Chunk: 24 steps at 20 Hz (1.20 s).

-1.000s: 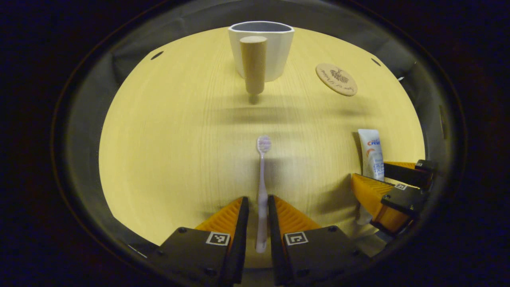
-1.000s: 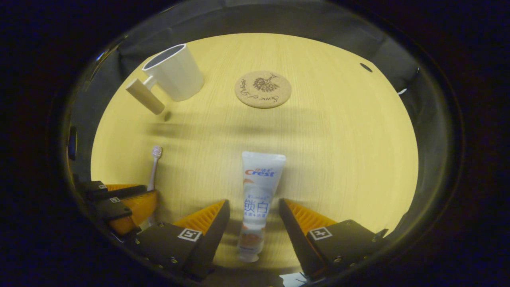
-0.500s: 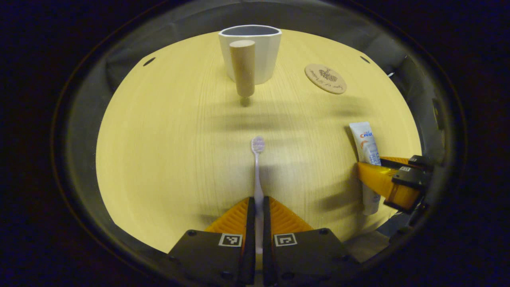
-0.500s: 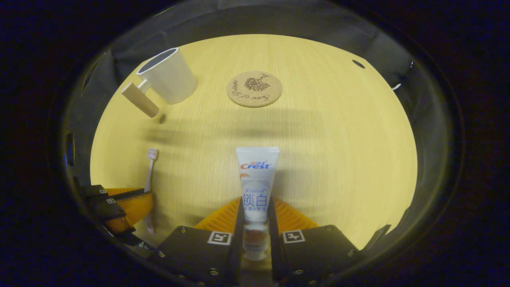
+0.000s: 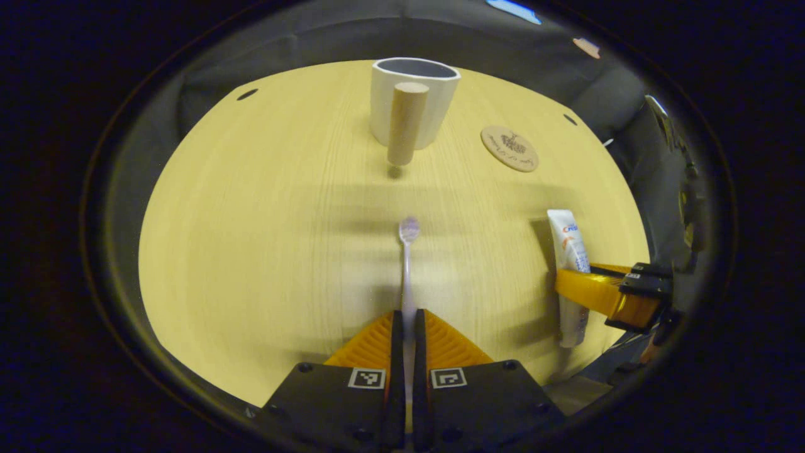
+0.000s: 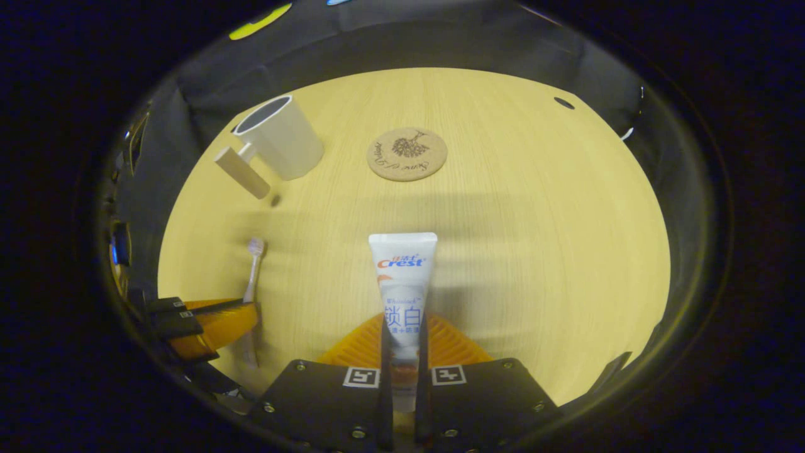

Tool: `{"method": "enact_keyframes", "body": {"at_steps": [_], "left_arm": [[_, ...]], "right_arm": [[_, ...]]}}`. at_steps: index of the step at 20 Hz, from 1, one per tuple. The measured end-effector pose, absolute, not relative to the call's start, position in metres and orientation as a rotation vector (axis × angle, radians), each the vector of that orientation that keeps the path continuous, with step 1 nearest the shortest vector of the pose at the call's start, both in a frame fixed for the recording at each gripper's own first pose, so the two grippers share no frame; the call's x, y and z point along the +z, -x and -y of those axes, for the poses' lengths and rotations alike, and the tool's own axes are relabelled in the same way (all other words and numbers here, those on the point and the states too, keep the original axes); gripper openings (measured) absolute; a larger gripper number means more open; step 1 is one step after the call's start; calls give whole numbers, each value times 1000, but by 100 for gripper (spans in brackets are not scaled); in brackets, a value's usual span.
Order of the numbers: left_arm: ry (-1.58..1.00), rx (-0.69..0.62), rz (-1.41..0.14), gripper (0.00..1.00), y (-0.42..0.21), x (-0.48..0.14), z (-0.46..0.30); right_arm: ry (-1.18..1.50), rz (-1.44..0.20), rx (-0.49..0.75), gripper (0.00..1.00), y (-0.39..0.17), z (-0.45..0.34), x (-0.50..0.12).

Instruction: Put the toothbrush and toothpaste on the desktop into the cup, then pick up the cup and place it on the coaster on the desktop.

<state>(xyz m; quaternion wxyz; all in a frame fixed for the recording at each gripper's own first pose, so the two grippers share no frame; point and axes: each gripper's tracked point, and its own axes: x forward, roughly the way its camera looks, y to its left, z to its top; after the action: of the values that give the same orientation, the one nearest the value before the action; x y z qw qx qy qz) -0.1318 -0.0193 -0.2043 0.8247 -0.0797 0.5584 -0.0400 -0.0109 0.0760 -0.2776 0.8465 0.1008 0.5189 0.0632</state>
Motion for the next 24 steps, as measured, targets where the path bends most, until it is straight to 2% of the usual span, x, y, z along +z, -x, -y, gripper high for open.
{"method": "enact_keyframes", "body": {"at_steps": [13, 18, 24], "left_arm": [[276, 24, -842, 12, 104, -123, -32], [301, 37, -710, 12, 72, -93, -45], [260, 36, -499, 12, 33, -25, -72]], "right_arm": [[-231, -783, 229, 15, -18, -86, -197], [-194, -663, 257, 15, -32, -92, -166], [-225, -580, 275, 15, -45, -101, -127]]}}
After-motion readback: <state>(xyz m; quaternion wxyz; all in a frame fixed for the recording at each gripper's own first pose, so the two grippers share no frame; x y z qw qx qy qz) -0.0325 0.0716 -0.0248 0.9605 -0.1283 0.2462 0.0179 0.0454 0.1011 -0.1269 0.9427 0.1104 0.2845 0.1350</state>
